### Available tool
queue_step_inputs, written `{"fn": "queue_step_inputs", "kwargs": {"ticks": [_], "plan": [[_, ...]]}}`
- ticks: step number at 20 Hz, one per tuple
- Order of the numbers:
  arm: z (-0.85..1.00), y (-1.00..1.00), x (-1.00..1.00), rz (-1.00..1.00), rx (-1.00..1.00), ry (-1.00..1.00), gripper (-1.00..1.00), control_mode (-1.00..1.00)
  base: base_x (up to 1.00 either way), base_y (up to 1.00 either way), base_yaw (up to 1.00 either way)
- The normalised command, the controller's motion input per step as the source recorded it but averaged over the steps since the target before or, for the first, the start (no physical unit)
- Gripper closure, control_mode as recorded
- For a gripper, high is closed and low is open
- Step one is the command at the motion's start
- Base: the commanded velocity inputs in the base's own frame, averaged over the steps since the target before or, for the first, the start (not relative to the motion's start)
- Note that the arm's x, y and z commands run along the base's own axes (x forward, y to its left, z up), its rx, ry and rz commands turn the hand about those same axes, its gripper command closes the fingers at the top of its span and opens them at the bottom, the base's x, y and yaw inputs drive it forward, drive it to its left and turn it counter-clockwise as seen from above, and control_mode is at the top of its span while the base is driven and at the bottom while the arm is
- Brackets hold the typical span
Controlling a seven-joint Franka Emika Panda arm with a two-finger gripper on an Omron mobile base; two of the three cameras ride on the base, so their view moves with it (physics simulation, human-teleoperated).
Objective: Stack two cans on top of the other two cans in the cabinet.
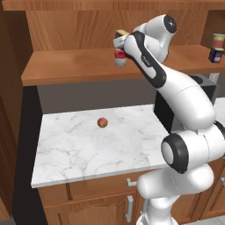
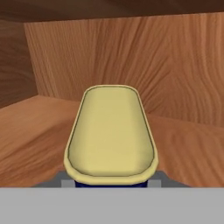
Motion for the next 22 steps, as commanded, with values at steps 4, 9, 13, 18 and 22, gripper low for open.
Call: {"fn": "queue_step_inputs", "kwargs": {"ticks": [4, 9, 13, 18, 22], "plan": [[-0.20, 0.00, -0.05, 0.00, -0.02, 0.00, 1.00, -1.00, 0.00, 0.00, 0.00], [-0.18, 0.00, -0.01, 0.00, -0.01, 0.00, 1.00, -1.00, 0.00, 0.00, 0.00], [-0.10, 0.01, 0.01, 0.00, -0.01, 0.00, -1.00, -1.00, 0.00, 0.00, 0.00], [-0.04, 0.00, 0.04, 0.00, -0.01, 0.00, -1.00, -1.00, 0.00, 0.00, 0.00], [-0.01, 0.00, 0.02, 0.00, 0.00, 0.00, -1.00, -1.00, 0.00, 0.00, 0.00]]}}
